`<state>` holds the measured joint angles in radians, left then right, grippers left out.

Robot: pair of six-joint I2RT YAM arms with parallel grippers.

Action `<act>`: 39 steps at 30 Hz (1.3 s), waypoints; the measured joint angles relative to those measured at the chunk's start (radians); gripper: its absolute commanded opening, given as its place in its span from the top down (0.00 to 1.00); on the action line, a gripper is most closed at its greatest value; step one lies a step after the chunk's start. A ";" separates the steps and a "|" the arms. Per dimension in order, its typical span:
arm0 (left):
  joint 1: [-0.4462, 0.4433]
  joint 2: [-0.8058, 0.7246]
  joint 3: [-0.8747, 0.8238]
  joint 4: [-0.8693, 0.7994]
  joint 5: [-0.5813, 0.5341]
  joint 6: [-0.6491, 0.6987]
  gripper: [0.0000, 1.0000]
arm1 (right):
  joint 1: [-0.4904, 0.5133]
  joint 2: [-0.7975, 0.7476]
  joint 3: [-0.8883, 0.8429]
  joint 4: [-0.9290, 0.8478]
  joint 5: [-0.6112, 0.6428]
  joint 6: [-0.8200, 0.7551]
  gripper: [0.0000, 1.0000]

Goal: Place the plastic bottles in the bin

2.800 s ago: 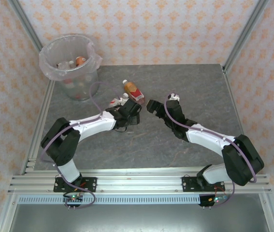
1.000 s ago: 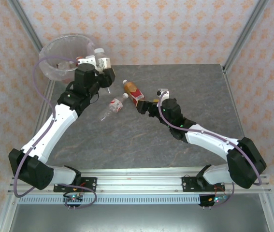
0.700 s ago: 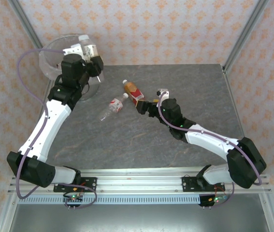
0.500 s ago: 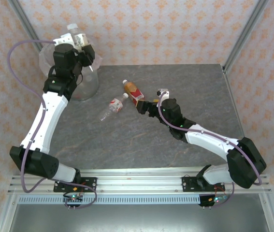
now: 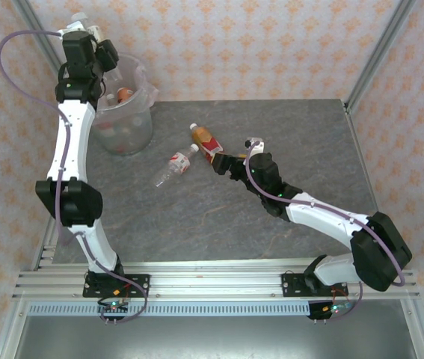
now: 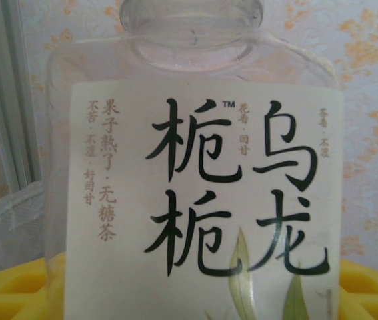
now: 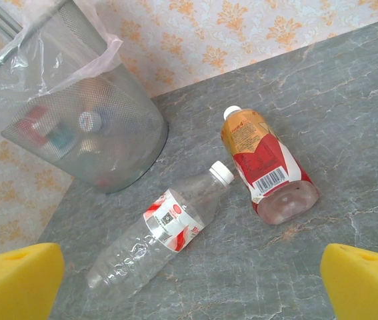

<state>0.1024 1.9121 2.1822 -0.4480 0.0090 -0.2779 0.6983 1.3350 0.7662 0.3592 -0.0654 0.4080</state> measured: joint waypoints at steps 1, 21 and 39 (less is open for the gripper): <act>0.006 0.031 0.035 -0.014 -0.002 -0.002 1.00 | 0.000 0.000 0.000 0.000 0.004 0.001 0.01; 0.022 0.361 0.299 -0.156 0.227 -0.326 0.16 | 0.002 -0.057 -0.033 -0.014 0.051 0.044 0.01; 0.022 0.082 0.046 -0.167 0.275 -0.327 0.00 | 0.002 -0.201 -0.147 -0.031 0.056 -0.008 0.01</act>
<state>0.1246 1.9942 2.2284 -0.6155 0.2844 -0.6044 0.7002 1.1343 0.6189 0.3279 -0.0093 0.4004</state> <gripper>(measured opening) 0.999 0.992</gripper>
